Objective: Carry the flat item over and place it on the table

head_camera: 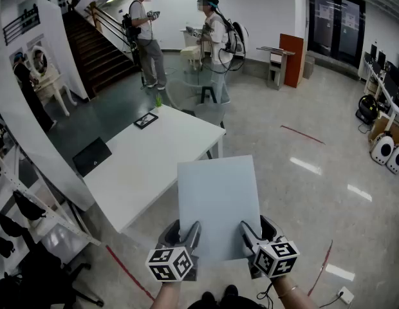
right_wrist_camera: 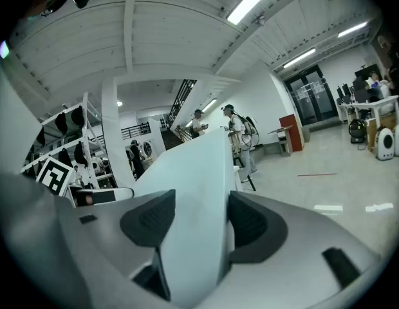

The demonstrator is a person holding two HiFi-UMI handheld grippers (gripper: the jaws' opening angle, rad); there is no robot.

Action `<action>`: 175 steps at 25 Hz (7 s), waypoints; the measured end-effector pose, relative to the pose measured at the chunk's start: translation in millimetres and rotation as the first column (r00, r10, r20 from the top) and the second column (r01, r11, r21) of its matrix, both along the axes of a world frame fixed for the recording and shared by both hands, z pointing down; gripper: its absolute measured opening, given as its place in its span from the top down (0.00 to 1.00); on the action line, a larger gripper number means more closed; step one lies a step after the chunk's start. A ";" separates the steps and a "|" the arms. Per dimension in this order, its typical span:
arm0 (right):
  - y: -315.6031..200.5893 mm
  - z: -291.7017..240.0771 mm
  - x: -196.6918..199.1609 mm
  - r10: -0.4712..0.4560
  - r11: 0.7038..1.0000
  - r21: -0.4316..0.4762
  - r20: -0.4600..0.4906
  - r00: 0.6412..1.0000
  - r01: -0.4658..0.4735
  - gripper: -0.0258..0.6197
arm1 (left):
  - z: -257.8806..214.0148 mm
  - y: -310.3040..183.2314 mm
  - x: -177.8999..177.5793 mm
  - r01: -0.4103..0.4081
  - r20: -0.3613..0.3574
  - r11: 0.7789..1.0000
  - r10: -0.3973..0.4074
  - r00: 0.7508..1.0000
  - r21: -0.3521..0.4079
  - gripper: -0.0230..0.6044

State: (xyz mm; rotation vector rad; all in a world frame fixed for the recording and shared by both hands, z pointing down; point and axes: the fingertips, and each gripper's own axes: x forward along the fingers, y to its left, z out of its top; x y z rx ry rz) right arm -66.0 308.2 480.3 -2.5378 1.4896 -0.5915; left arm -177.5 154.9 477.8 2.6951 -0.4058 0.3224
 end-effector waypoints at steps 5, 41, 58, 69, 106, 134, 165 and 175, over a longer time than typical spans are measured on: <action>1.2 4.3 10.4 0.006 1.000 0.002 0.013 1.000 -0.006 0.57 | 2.6 0.8 11.1 -0.006 0.006 1.000 0.006 1.000 -0.002 0.53; -194.8 28.8 196.7 -0.004 0.999 -0.042 0.038 0.999 0.006 0.57 | 29.0 -193.4 194.9 0.019 0.048 1.000 -0.018 0.999 -0.024 0.54; -374.9 36.1 219.2 -0.223 0.972 -0.067 0.048 0.974 0.226 0.57 | 38.3 -344.9 186.5 0.243 0.061 0.969 -0.240 0.969 -0.041 0.54; -484.0 41.3 235.9 -0.468 0.878 -0.076 0.068 0.881 0.472 0.57 | 40.3 -412.5 176.6 0.487 0.088 0.872 -0.483 0.871 -0.040 0.54; -606.6 93.3 231.2 -0.751 0.632 -0.132 0.141 0.645 0.764 0.57 | 84.4 -464.2 153.5 0.787 0.193 0.616 -0.768 0.611 -0.041 0.55; -641.1 118.0 223.9 -0.737 0.628 -0.173 0.181 0.651 0.759 0.57 | 108.0 -503.1 146.9 0.779 0.247 0.625 -0.749 0.615 -0.047 0.56; -647.2 126.1 228.7 -0.687 0.641 -0.227 0.259 0.679 0.734 0.57 | 115.3 -512.3 148.7 0.772 0.322 0.626 -0.712 0.623 -0.109 0.56; -642.6 117.3 234.4 -0.692 0.656 -0.215 0.211 0.690 0.724 0.58 | 101.1 -509.6 142.9 0.772 0.320 0.632 -0.720 0.616 -0.065 0.56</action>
